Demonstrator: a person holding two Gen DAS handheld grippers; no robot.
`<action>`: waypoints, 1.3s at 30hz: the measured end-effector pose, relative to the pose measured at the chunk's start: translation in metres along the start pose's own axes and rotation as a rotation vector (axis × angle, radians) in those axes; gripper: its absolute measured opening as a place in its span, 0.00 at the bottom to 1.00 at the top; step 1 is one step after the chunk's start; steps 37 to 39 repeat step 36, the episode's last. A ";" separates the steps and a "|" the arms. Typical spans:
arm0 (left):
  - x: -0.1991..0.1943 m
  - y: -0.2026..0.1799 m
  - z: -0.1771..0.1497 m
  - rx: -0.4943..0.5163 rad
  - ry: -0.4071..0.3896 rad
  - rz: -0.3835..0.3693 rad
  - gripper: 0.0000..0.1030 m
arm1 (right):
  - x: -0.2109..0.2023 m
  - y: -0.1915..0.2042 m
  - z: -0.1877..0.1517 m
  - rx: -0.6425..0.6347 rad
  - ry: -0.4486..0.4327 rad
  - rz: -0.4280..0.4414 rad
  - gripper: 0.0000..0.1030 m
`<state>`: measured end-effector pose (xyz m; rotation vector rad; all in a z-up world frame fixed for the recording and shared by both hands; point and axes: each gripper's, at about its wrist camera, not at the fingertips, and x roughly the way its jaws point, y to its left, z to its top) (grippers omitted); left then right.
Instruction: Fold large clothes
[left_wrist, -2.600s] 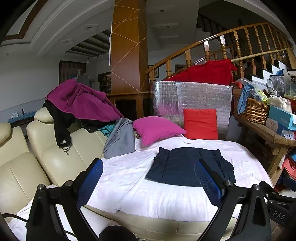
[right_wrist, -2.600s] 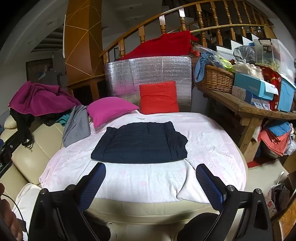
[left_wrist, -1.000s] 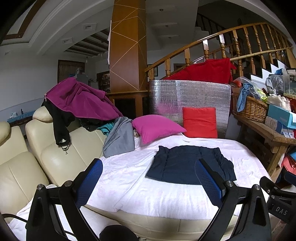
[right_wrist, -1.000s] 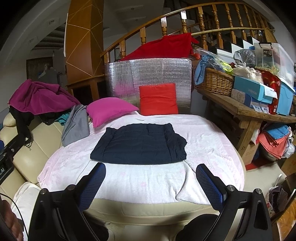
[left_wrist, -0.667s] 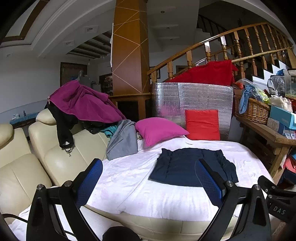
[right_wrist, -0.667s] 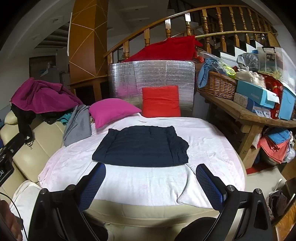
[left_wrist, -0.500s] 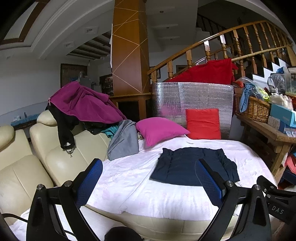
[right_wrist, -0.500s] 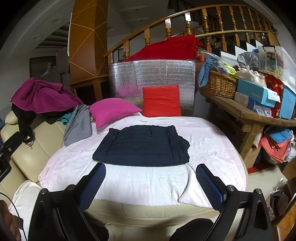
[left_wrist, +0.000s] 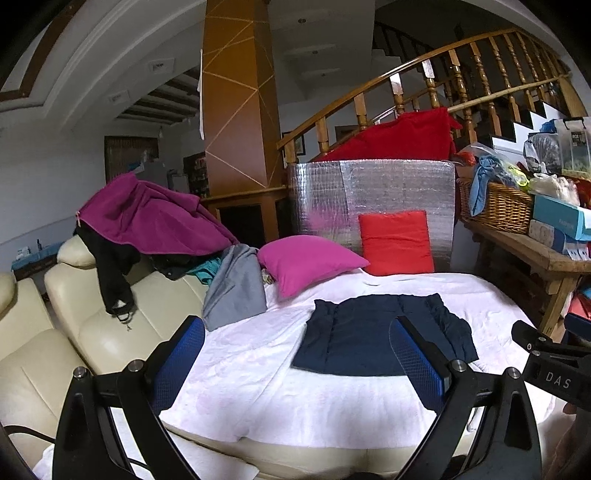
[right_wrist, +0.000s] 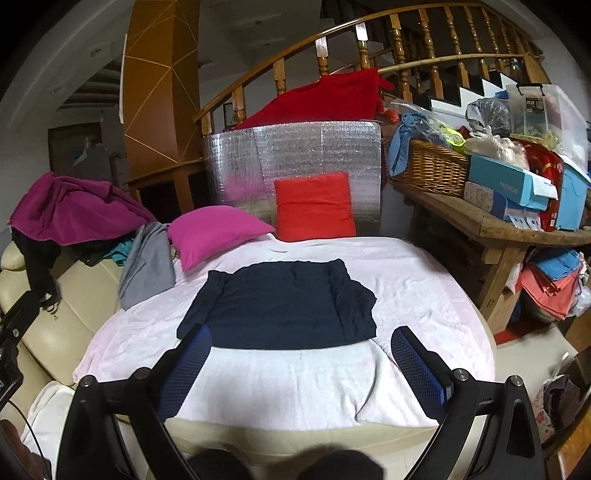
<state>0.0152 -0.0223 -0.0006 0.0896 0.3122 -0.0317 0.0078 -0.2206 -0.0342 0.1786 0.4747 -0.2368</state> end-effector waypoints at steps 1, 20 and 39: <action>0.007 0.001 0.001 -0.010 0.008 0.000 0.97 | 0.005 0.001 0.003 -0.004 0.005 -0.007 0.97; 0.072 -0.004 -0.001 -0.032 0.118 0.044 0.97 | 0.084 0.033 0.004 -0.089 0.109 0.032 0.97; 0.150 0.005 -0.008 -0.113 0.137 -0.019 0.97 | 0.154 0.021 0.015 -0.060 0.136 0.050 0.97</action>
